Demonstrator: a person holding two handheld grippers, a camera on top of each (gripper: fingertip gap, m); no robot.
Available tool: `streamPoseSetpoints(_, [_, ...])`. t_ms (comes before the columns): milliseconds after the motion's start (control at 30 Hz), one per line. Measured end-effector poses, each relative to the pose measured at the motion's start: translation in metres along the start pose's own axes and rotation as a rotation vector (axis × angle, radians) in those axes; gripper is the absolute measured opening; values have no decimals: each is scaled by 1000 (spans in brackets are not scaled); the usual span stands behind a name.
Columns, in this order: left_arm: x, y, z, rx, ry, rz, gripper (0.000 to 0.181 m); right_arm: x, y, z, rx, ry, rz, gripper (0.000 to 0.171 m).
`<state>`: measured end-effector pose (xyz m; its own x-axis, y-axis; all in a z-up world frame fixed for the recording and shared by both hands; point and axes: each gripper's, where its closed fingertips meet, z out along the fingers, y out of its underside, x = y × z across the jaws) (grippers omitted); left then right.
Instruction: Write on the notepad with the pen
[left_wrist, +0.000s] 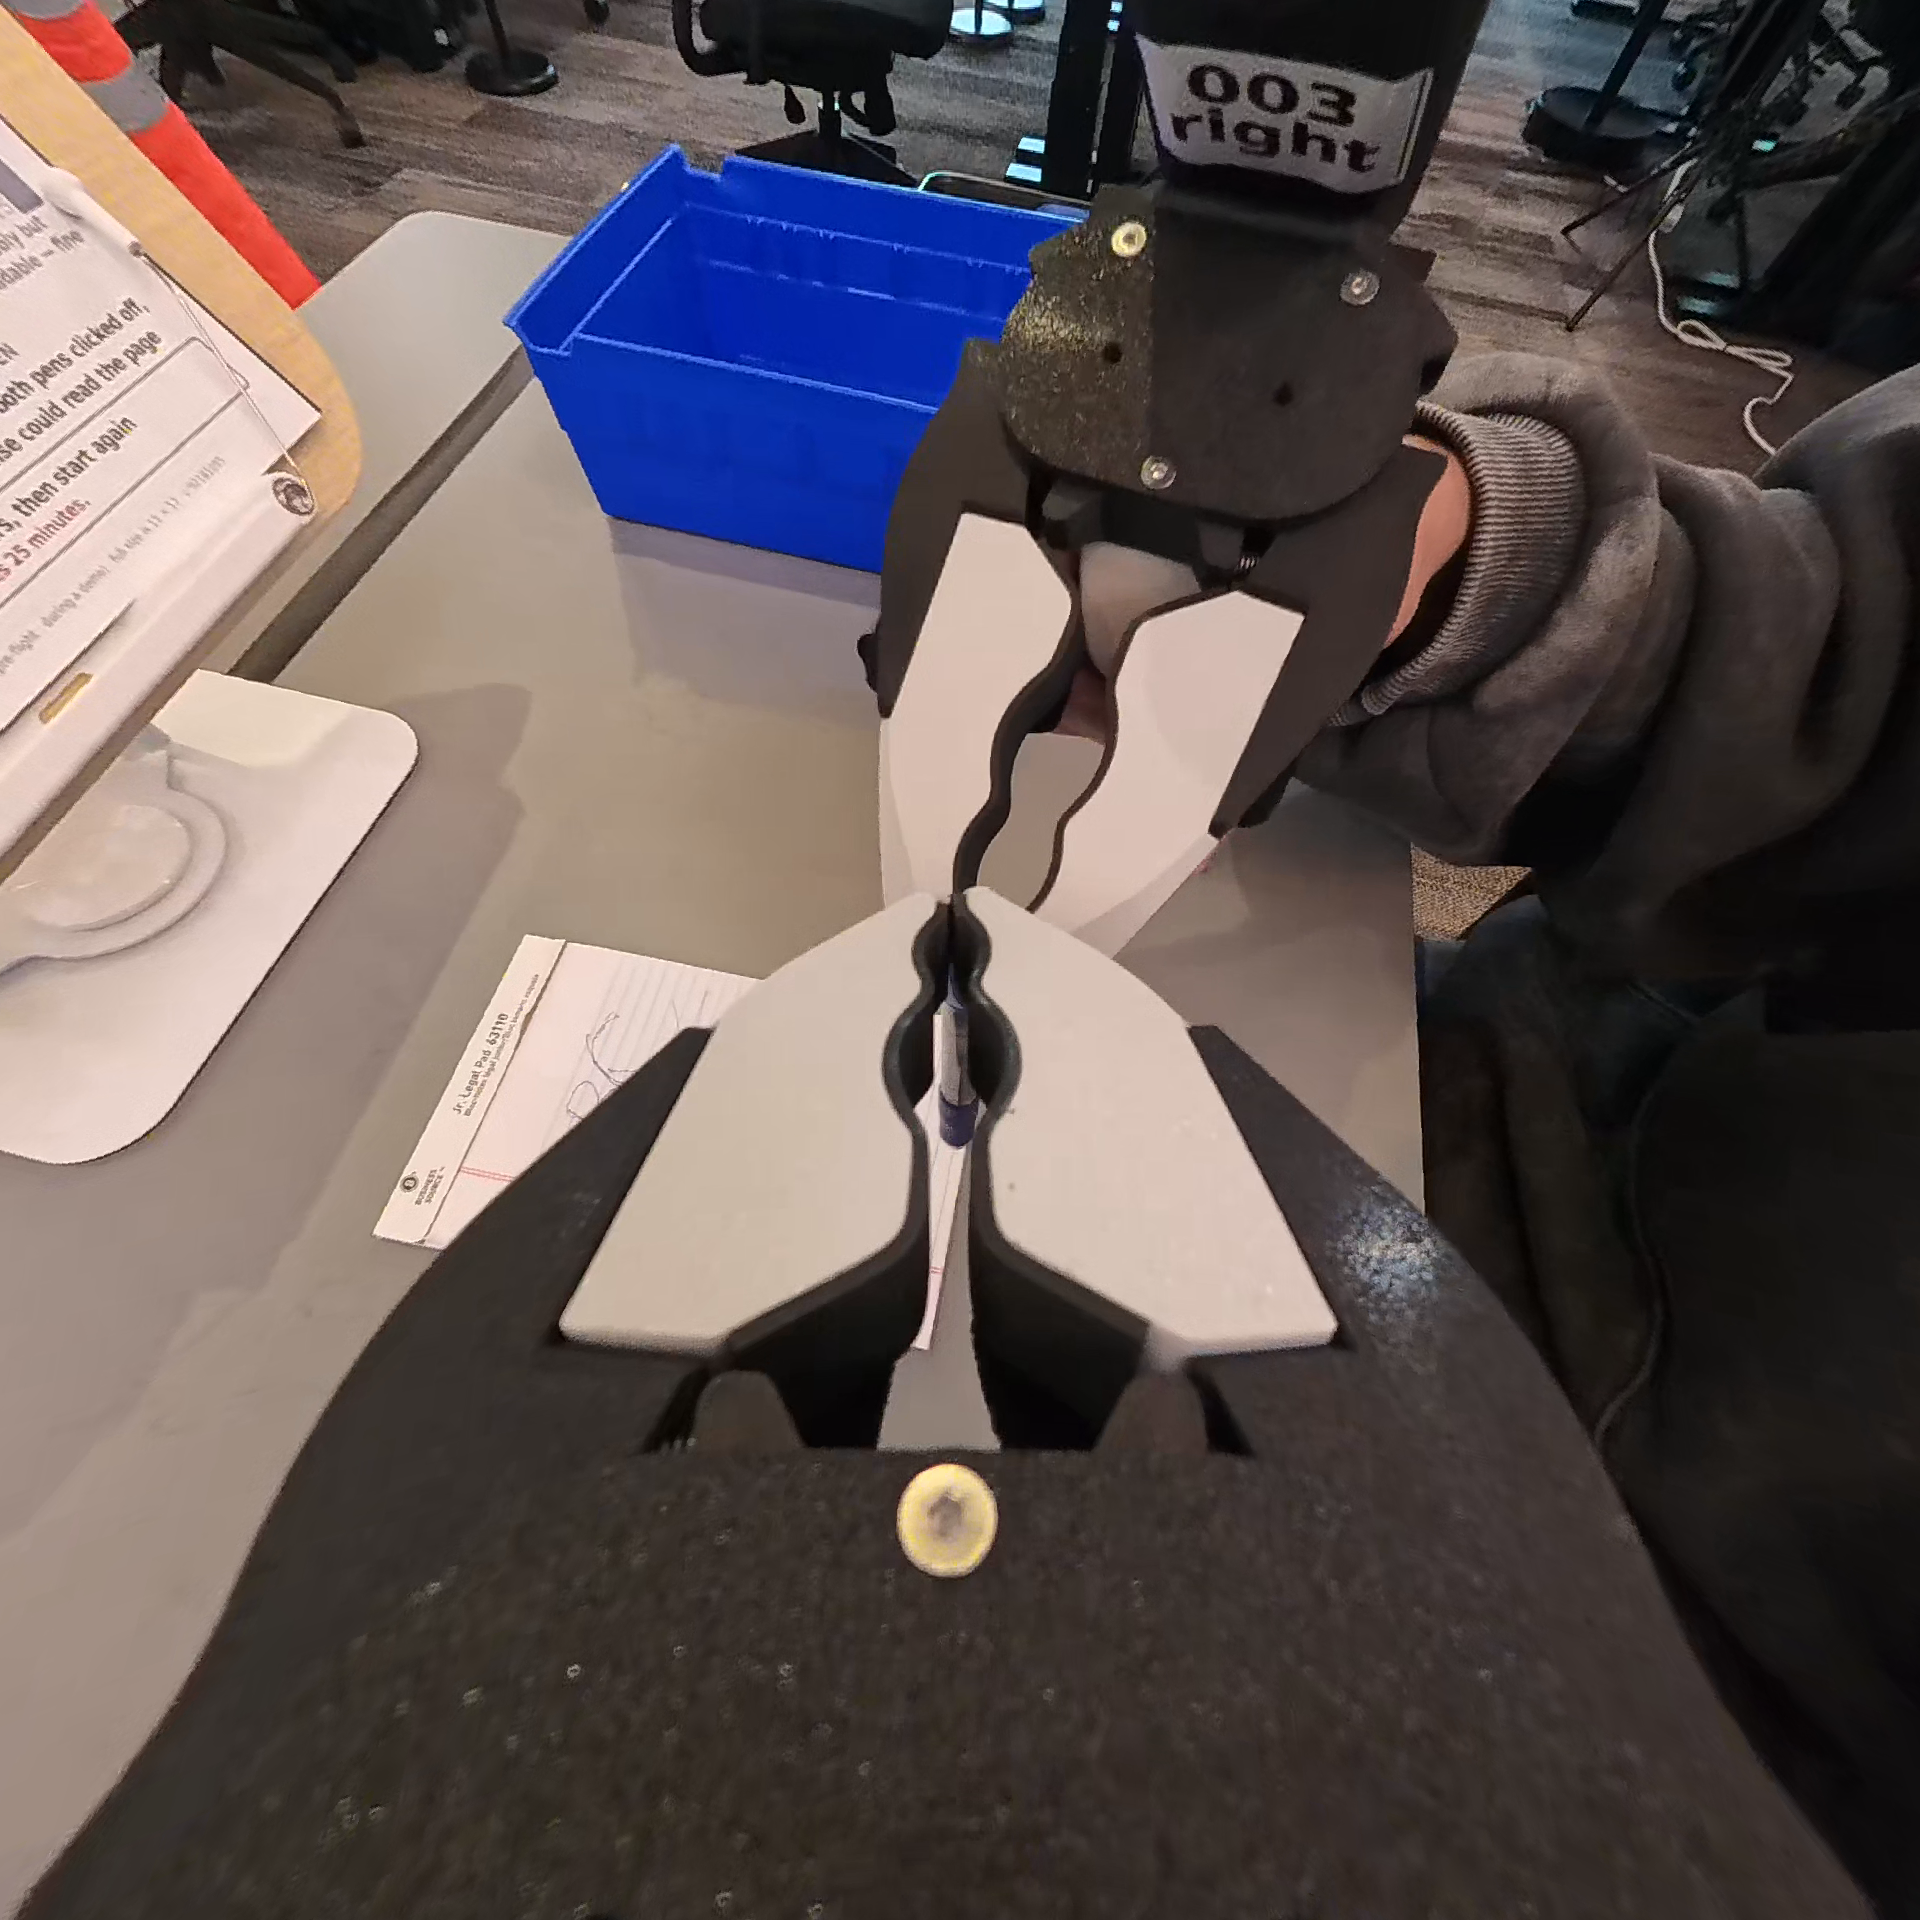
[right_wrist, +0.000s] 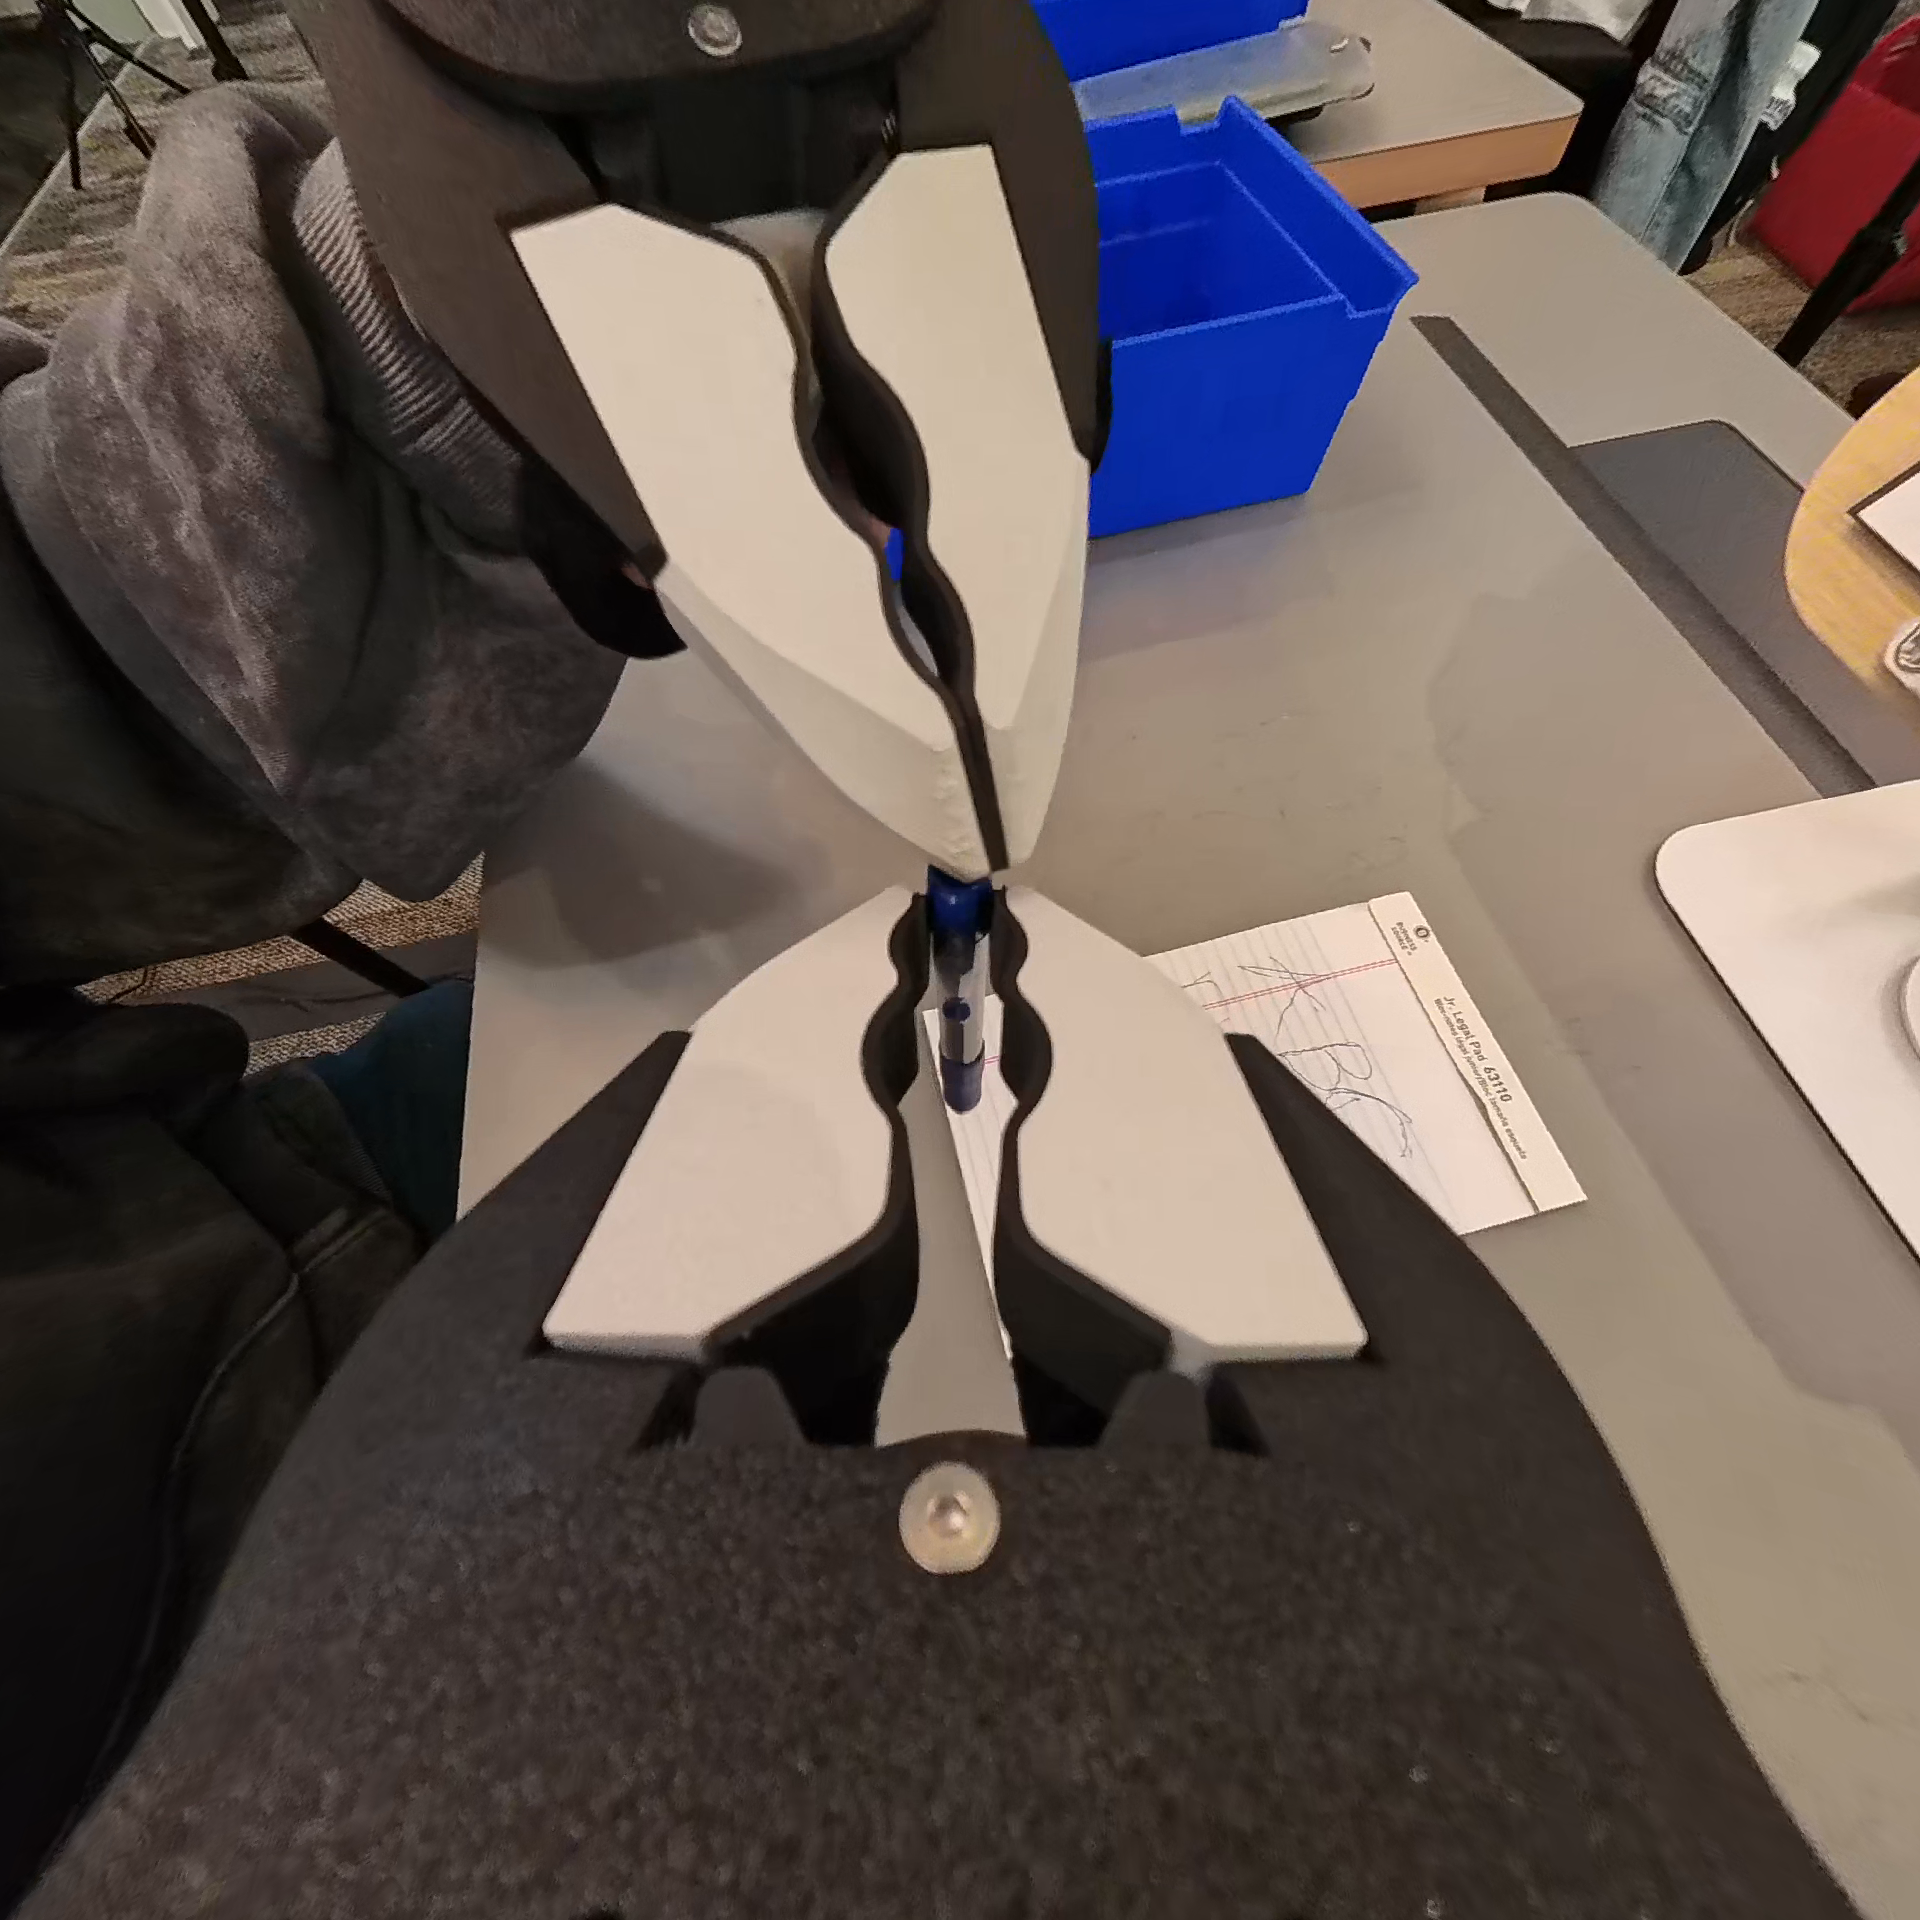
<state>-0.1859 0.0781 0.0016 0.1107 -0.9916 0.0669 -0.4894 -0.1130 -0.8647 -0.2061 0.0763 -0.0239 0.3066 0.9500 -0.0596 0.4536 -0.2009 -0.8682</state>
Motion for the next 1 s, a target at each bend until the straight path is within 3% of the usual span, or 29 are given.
streamPoseSetpoints(233, [3,-1,5,6,-33,45,0,-4,-1,-3,41,-37,50,11])
streamPoseSetpoints(633, [6,-13,-2,203,-21,-9,0,-7,-15,-11,210,-69,131,10])
streamPoseSetpoints(833, [2,-14,0,205,-25,-42,0,-3,-9,-6,188,-57,134,11])
streamPoseSetpoints(1000, [-12,-44,-42,394,-114,-110,0,8,-6,-13,202,-25,178,11])
